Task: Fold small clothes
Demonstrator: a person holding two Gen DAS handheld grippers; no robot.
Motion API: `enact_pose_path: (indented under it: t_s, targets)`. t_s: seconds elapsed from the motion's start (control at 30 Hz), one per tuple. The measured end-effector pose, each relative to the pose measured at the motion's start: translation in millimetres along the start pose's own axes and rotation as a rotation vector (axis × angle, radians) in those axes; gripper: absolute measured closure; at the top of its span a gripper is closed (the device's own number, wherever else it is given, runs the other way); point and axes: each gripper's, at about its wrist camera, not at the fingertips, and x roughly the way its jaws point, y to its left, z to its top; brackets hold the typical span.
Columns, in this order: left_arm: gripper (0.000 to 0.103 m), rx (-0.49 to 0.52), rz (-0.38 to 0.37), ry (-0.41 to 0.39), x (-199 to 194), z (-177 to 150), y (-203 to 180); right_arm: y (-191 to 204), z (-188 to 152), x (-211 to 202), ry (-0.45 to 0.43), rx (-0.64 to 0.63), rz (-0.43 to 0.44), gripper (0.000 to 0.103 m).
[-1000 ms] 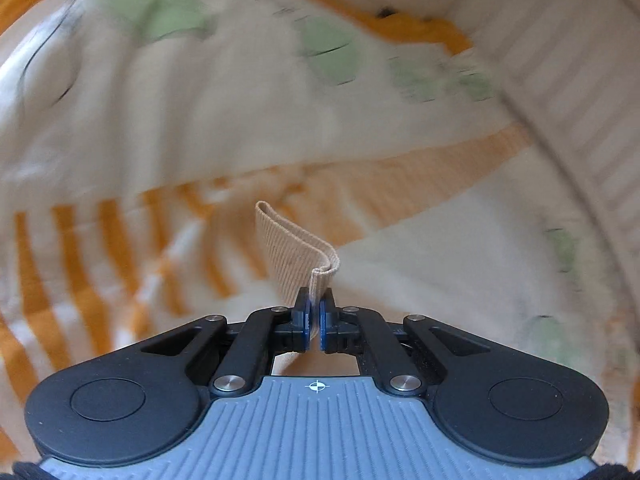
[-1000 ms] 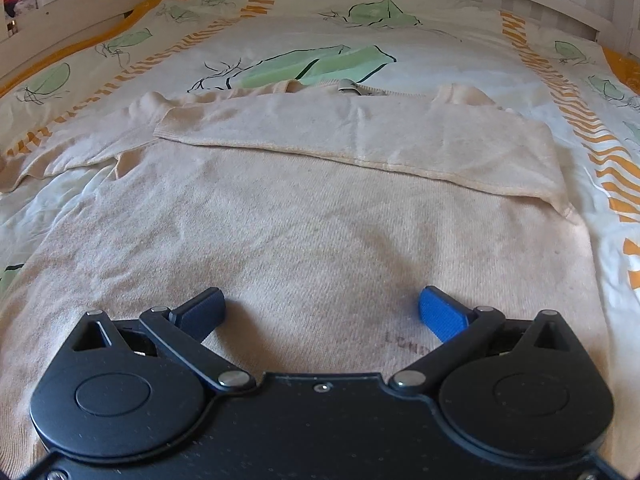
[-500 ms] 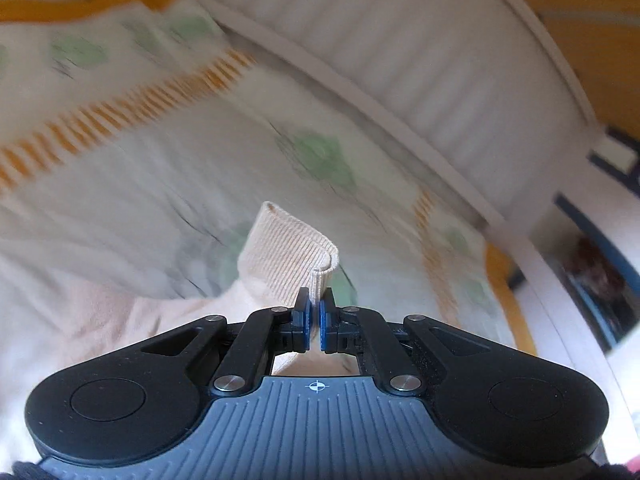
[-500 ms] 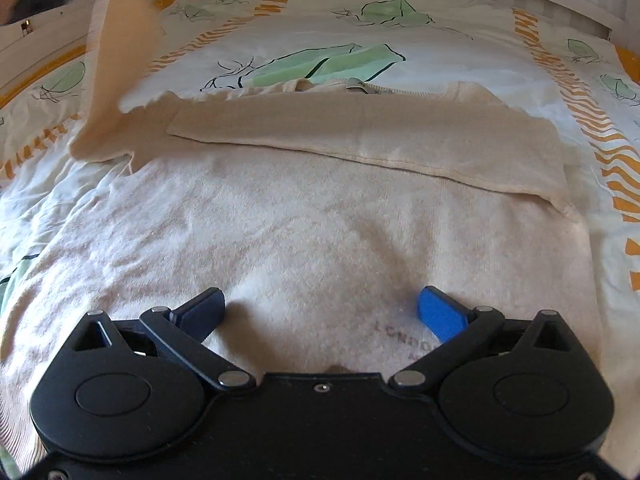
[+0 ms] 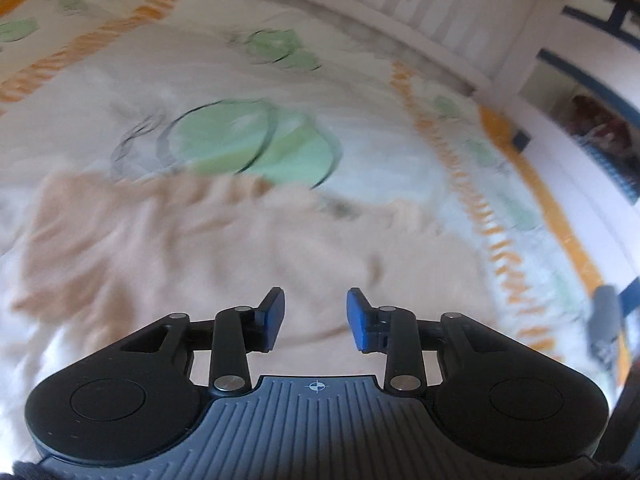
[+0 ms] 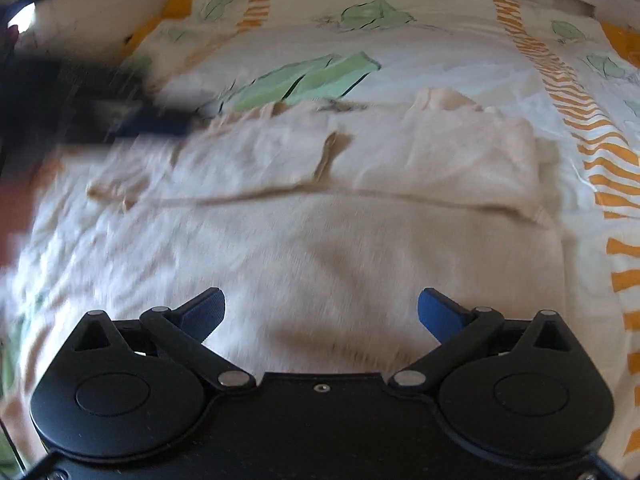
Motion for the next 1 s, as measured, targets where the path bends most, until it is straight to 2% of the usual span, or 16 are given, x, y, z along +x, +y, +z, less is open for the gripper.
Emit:
enact_pose_path:
  t_s: [0.03,0.1,0.23,0.37,0.43,0.53,0.57,0.6,0.63,0.7,0.83,0.9,1.0]
  targets:
    - [0.069,0.007,0.024,0.022,1,-4,5,-2,7,1,-0.012,0.012,0.013,0.004]
    - [0.069,0.023,0.080,0.056,-4,-19,17,-2,24,7,-0.043,0.010,0.016,0.023]
    - [0.069,0.003,0.172,0.070,-6,-33,41,7,51,31,-0.058,-0.040,0.010,0.026]
    - [0.069,-0.066,0.143,0.029,-9,-41,60,12,68,58,-0.025,-0.035,0.020,0.034]
    - [0.069,-0.048,0.152,0.016,-8,-43,60,11,72,70,0.003,-0.006,0.031,0.036]
    - [0.069,0.006,0.188,-0.001,-7,-48,51,7,74,85,0.051,0.055,0.054,0.048]
    - [0.069,0.023,0.199,-0.005,-7,-50,47,7,75,88,0.059,0.073,0.053,0.058]
    - [0.069,0.035,0.209,-0.008,-7,-51,45,7,76,89,0.062,0.089,0.051,0.087]
    - [0.069,0.043,0.216,-0.010,-7,-52,43,7,78,89,0.071,0.104,0.059,0.091]
    - [0.068,0.050,0.219,-0.011,-5,-53,45,12,87,83,0.065,0.114,0.094,0.091]
    - [0.069,0.036,0.209,-0.012,-6,-54,47,22,120,36,-0.054,0.021,0.110,0.092]
    - [0.069,0.028,0.207,-0.011,-7,-53,47,11,134,13,-0.111,0.008,0.068,0.092]
    - [0.069,0.013,0.206,-0.011,-8,-53,47,-23,141,-2,-0.145,0.017,-0.087,0.092]
